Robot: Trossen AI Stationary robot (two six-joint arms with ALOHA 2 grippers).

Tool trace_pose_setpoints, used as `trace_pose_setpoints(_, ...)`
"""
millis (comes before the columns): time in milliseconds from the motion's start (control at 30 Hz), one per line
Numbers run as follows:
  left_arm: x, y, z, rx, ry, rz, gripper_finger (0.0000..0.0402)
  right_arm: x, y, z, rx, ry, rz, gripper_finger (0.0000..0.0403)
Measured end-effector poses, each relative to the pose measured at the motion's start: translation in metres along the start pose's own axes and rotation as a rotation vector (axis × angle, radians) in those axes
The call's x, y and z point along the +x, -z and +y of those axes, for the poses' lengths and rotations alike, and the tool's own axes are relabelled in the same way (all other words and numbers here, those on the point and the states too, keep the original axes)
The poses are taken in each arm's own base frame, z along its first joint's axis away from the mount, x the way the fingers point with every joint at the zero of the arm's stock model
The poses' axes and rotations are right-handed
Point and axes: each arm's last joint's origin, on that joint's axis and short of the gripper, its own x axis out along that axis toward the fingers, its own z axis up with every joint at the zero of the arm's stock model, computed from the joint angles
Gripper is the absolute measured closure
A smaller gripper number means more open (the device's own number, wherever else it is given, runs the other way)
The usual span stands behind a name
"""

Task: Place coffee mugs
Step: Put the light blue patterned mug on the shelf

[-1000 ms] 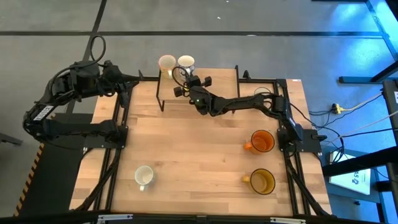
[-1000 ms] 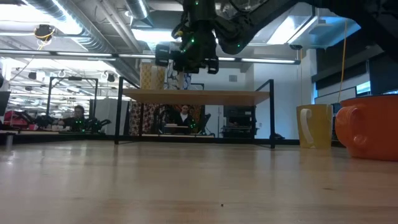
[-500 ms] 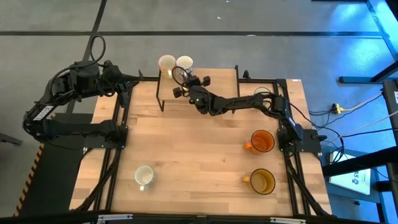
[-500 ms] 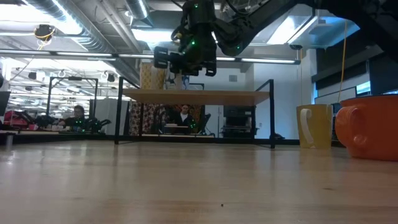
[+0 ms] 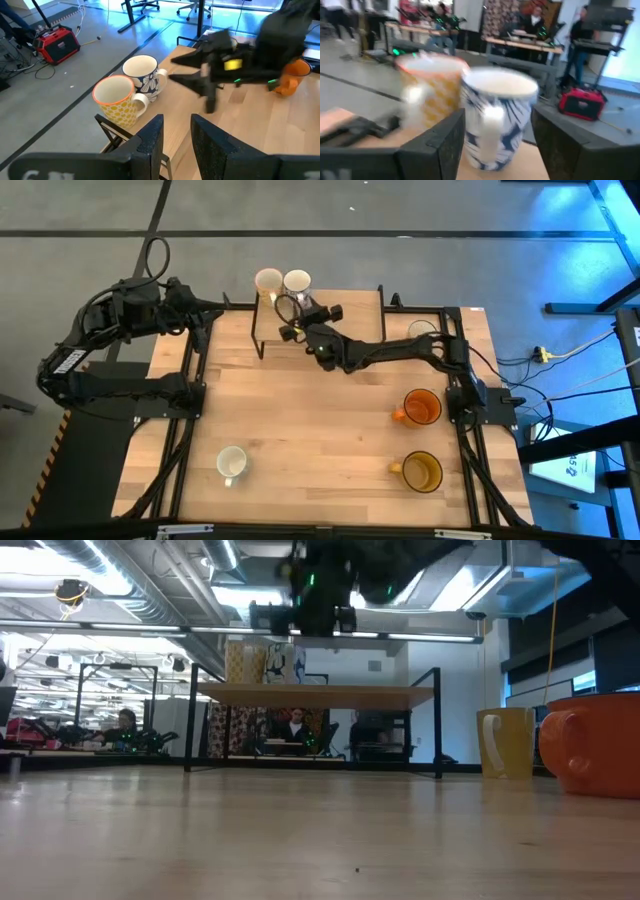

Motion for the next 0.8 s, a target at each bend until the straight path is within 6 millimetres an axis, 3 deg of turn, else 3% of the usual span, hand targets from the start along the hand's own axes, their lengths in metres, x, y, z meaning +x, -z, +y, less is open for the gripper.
trace_pose_setpoints(233, 0.0, 0.001, -0.002, -0.021, 0.056, 0.008, 0.031, -0.052, -0.041, 0.01, 0.007, -0.215, -0.035, 0.0183)
trace_pose_setpoints(400, 0.0, 0.007, -0.008, -0.03, 0.276, 0.079, 0.031, -0.109, -0.073, 0.015, 0.039, -0.669, 0.01, 0.0189)
trace_pose_setpoints(533, 0.01, 0.02, -0.017, -0.107, 0.488, 0.192, 0.031, -0.152, -0.073, 0.021, 0.075, -0.979, 0.175, 0.0192)
trace_pose_setpoints(800, 0.032, 0.049, -0.043, -0.199, 0.68, 0.424, 0.031, -0.223, -0.048, 0.024, -0.026, -1.074, 0.48, 0.0194)
